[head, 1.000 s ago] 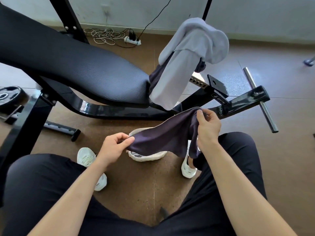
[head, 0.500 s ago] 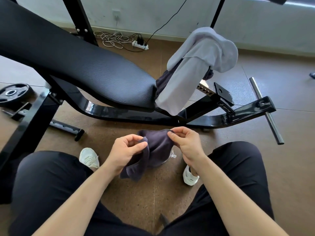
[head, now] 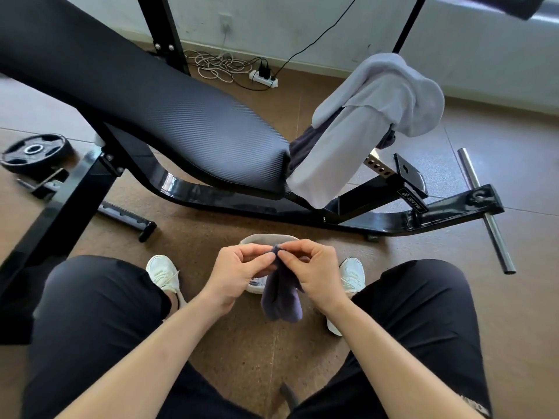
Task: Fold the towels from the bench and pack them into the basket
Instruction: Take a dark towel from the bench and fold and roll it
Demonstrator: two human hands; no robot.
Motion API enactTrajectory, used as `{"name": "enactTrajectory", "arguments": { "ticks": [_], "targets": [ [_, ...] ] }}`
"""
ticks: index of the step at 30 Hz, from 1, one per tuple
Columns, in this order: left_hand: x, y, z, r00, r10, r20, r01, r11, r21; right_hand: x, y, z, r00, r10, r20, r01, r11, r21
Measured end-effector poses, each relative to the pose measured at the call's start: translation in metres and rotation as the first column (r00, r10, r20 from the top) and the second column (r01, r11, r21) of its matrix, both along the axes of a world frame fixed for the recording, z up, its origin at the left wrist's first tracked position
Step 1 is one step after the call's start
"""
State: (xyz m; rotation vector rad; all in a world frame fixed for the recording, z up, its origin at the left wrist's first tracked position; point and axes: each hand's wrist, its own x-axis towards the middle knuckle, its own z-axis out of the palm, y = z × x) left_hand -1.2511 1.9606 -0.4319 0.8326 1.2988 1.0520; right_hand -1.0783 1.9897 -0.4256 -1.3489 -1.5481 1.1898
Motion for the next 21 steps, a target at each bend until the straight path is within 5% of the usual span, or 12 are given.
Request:
{"name": "enactTrajectory", "arguments": {
  "ticks": [8,14,21],
  "targets": [
    [-0.001,-0.003,0.007,0.989,-0.139,0.058,0.139,0.990,0.017,0.001,-0.004,-0.002,0.973,0.011,0.231,-0.051,0.984,0.169],
    [-0.006,-0.003,0.013,0.972,-0.234,0.028,0.232,0.971,0.064,0.004,0.001,0.002,0.978,-0.018,0.206,-0.020,0.983,0.181],
    [-0.022,0.006,-0.004,0.903,-0.078,-0.422,0.194,0.951,0.239,0.017,0.009,0.018,0.963,0.190,0.192,-0.206,0.976,0.068]
  ]
}}
